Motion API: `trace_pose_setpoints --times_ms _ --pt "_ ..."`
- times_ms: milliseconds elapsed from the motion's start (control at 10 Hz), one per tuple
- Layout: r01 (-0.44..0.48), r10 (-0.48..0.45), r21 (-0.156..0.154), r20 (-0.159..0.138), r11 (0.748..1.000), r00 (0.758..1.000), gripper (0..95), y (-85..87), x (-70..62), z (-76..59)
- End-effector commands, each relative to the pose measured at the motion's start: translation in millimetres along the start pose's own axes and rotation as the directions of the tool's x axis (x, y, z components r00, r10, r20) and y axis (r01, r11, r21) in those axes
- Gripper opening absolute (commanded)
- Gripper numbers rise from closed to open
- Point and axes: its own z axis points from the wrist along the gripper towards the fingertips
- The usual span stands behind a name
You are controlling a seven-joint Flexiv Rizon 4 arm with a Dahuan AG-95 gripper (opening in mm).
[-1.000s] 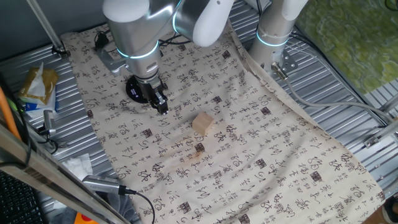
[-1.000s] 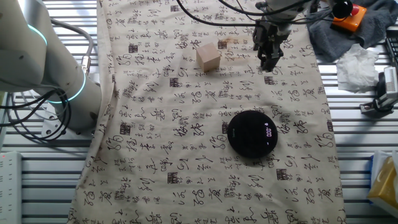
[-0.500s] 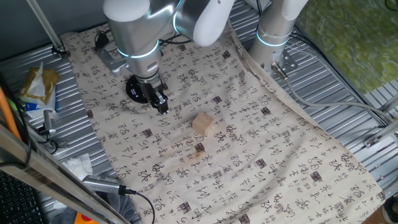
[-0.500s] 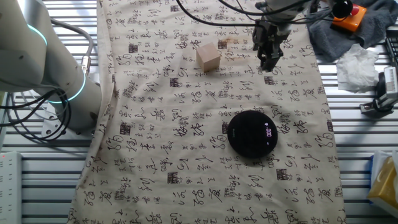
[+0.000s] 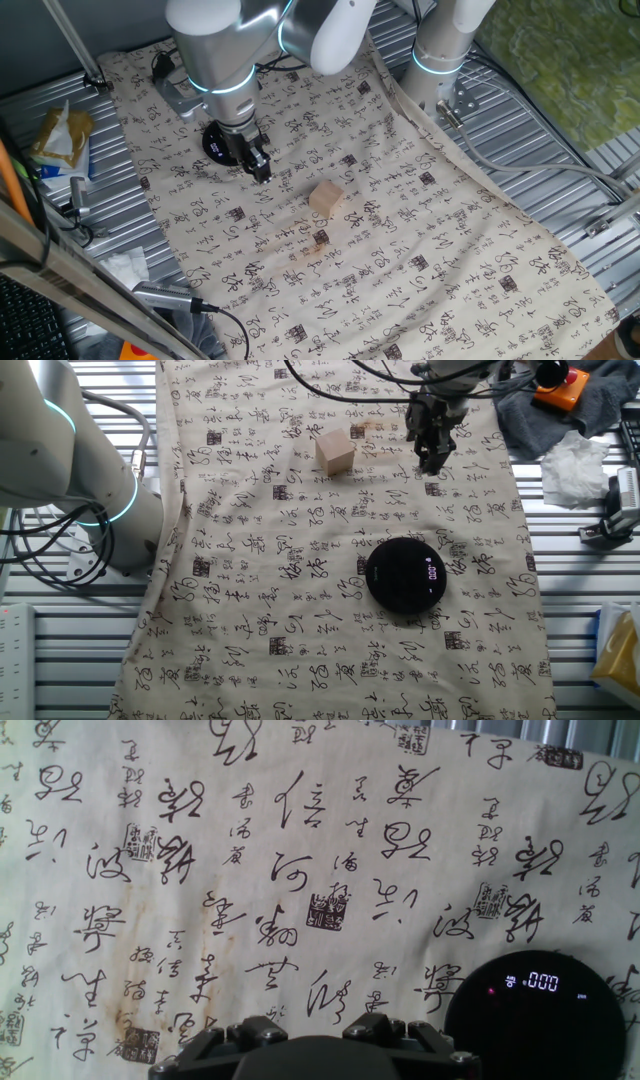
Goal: Place the block on the scale
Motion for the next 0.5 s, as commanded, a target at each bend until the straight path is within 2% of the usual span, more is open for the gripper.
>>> trace_pose_setpoints --times_ms 100,500 --pt "0.001 -0.001 -0.001 -0.002 1.000 1.000 57.0 0.1 -0.3 0.0" --pt "0.007 -0.007 -0.001 -0.006 1.000 1.000 57.0 0.1 -0.3 0.0"
